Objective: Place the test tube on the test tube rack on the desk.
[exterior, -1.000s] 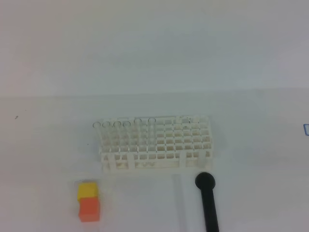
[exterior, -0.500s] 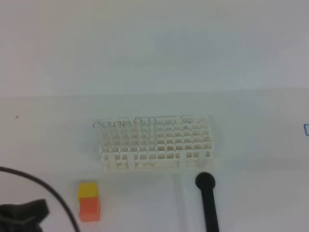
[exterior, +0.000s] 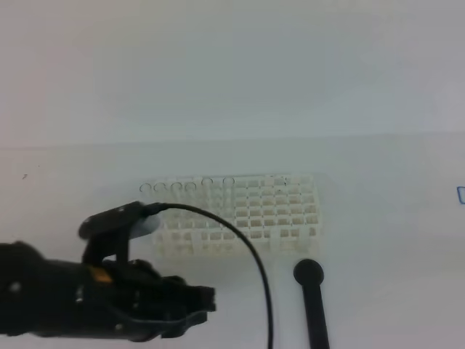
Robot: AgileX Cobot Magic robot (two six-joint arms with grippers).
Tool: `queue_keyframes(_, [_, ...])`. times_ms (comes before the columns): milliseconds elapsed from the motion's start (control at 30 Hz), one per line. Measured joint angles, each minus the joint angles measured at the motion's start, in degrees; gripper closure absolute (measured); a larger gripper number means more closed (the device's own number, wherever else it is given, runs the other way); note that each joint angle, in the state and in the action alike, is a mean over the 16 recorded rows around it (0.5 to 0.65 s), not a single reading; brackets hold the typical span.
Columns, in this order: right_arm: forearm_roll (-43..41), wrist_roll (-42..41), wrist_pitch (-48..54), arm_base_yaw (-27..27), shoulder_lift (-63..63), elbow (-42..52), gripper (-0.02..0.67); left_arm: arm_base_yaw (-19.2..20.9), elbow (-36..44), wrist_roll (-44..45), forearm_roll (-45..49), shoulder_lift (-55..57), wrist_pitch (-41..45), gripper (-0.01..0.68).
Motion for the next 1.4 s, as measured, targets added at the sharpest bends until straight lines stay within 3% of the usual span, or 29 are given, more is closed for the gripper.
queue_keyframes(233, [0.1, 0.0, 0.3, 0.0, 0.0, 0.0, 0.65, -9.1, -8.0, -6.2, 6.3, 13.1, -2.3, 0.525])
queue_keyframes(500, [0.5, 0.0, 0.4, 0.0, 0.0, 0.0, 0.65, -14.8, -15.2, -10.7, 11.6, 23.8, -2.1, 0.393])
queue_keyframes(833, [1.5, 0.0, 0.4, 0.0, 0.0, 0.0, 0.65, -16.3, -20.9, -14.2, 14.8, 32.6, -2.1, 0.244])
queue_keyframes(1400, [2.1, -0.2, 0.6, 0.0, 0.0, 0.0, 0.65, -17.2, -23.6, -15.0, 17.7, 37.8, -1.0, 0.227])
